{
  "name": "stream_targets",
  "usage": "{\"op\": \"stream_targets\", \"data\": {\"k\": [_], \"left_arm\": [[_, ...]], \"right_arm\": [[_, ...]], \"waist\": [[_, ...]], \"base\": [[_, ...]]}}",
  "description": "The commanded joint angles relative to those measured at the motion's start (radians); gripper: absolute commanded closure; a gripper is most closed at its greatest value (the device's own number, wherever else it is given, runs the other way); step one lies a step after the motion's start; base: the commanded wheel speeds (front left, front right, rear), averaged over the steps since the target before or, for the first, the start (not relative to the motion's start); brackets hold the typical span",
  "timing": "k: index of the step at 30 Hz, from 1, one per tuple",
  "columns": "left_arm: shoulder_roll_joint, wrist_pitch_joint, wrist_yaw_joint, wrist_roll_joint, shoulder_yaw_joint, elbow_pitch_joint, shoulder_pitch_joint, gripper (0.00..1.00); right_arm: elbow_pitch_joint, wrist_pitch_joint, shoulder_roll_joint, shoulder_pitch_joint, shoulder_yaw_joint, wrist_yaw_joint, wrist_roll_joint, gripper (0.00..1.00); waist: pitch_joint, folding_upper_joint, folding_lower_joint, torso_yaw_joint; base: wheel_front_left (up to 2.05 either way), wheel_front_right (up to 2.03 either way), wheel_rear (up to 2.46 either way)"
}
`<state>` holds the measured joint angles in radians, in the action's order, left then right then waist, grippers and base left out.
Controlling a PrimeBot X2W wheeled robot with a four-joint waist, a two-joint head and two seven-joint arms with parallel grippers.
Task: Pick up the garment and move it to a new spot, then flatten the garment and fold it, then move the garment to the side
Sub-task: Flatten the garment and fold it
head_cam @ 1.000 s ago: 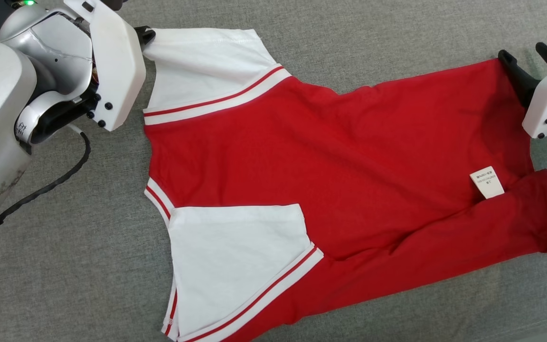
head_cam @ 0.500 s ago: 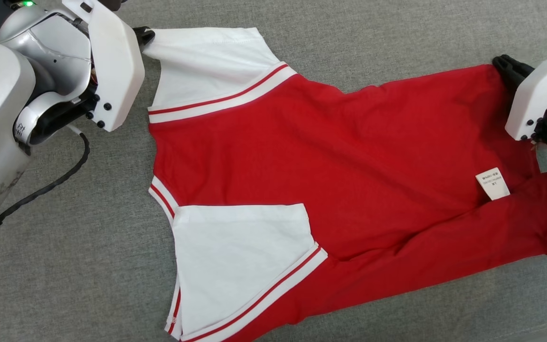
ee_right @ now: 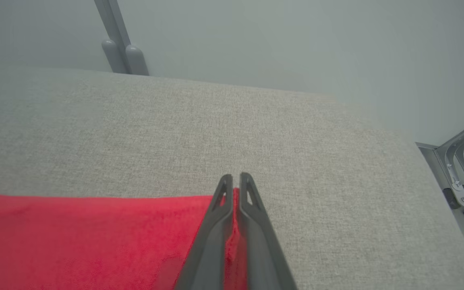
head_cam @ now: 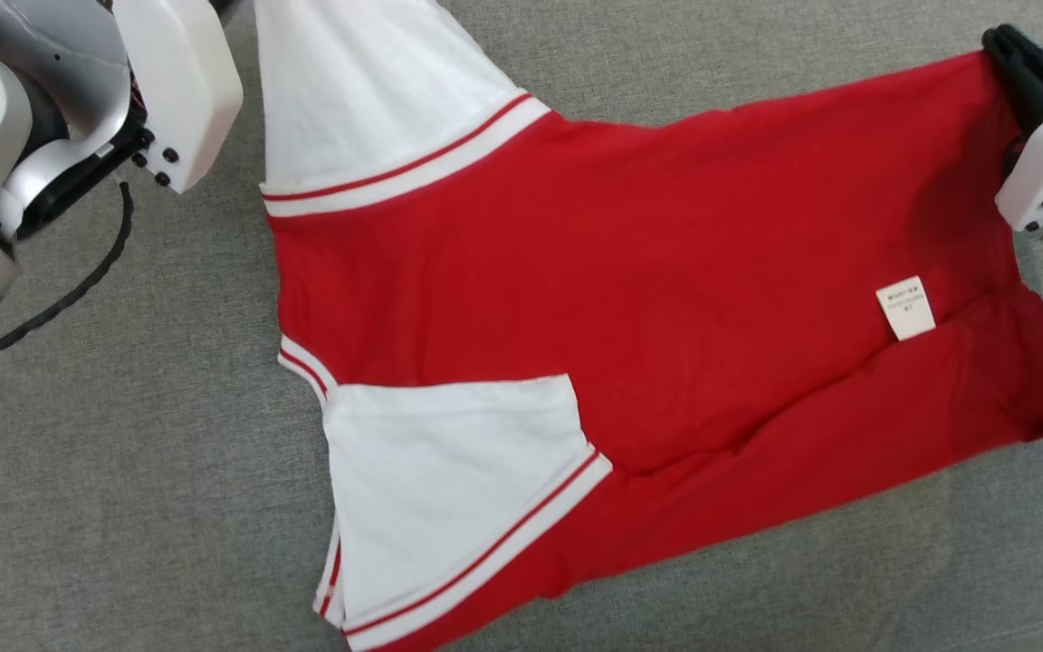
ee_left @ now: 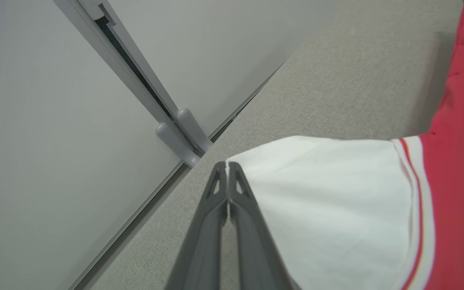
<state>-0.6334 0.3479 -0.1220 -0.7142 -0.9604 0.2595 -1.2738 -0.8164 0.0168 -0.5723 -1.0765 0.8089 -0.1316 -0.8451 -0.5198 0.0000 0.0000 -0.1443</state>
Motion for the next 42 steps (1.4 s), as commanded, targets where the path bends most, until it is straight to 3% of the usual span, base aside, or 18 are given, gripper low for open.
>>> {"op": "stream_targets", "data": {"k": [1,8,14,21,26,30,38,39,40,41,42], "left_arm": [[0.004,-0.038,0.000,0.018,0.009,0.016,-0.027,1.00],[0.006,-0.112,-0.006,0.007,-0.010,0.019,0.001,1.00],[-0.070,-0.105,0.004,-0.084,-0.026,-0.117,0.137,1.00],[-0.206,-0.068,0.107,-0.182,-0.045,-0.397,0.353,1.00],[-0.260,-0.066,0.196,-0.237,-0.059,-0.561,0.480,1.00],[-0.263,-0.077,0.247,-0.283,-0.078,-0.628,0.569,1.00],[-0.207,-0.128,0.276,-0.312,-0.122,-0.584,0.673,1.00],[-0.197,-0.144,0.281,-0.306,-0.122,-0.567,0.681,1.00],[-0.185,-0.162,0.285,-0.302,-0.122,-0.552,0.693,0.78],[-0.176,-0.184,0.294,-0.293,-0.122,-0.539,0.701,0.00],[-0.165,-0.212,0.303,-0.288,-0.118,-0.529,0.712,0.00]], "right_arm": [[0.000,-0.054,-0.012,-0.024,-0.017,0.002,0.013,1.00],[0.023,-0.142,-0.014,0.016,-0.020,0.002,-0.024,1.00],[0.107,-0.156,-0.081,0.122,-0.003,0.002,-0.092,1.00],[0.180,-0.179,-0.182,0.279,-0.013,0.002,-0.153,1.00],[0.202,-0.183,-0.210,0.370,-0.032,0.002,-0.183,1.00],[0.212,-0.173,-0.215,0.421,-0.043,0.002,-0.195,1.00],[0.202,-0.138,-0.182,0.474,-0.059,0.002,-0.211,1.00],[0.194,-0.135,-0.178,0.478,-0.066,0.002,-0.215,0.76],[0.190,-0.144,-0.172,0.480,-0.076,0.002,-0.219,0.09],[0.184,-0.158,-0.164,0.484,-0.086,0.002,-0.225,0.00],[0.182,-0.171,-0.156,0.492,-0.097,0.002,-0.234,0.00]], "waist": [[0.006,0.0000,0.0000,0.002],[0.039,0.0000,0.0000,0.012],[0.083,0.0000,0.0000,0.031],[0.122,0.0000,0.0000,0.070],[0.132,0.0000,0.0000,0.087],[0.130,0.0000,0.0000,0.096],[0.124,0.0000,0.0000,0.103],[0.128,0.0000,0.0000,0.103],[0.133,0.0000,0.0000,0.102],[0.140,0.0000,0.0000,0.102],[0.149,0.0000,0.0000,0.102]], "base": [[0.00,0.00,0.00],[0.00,0.00,0.00],[0.00,0.00,0.00],[0.00,0.00,0.00],[0.00,0.00,0.00],[0.00,0.00,0.00],[0.00,0.00,0.00],[0.00,0.00,0.00],[0.00,0.00,0.00],[0.00,0.00,0.00],[0.00,0.00,0.00]]}}
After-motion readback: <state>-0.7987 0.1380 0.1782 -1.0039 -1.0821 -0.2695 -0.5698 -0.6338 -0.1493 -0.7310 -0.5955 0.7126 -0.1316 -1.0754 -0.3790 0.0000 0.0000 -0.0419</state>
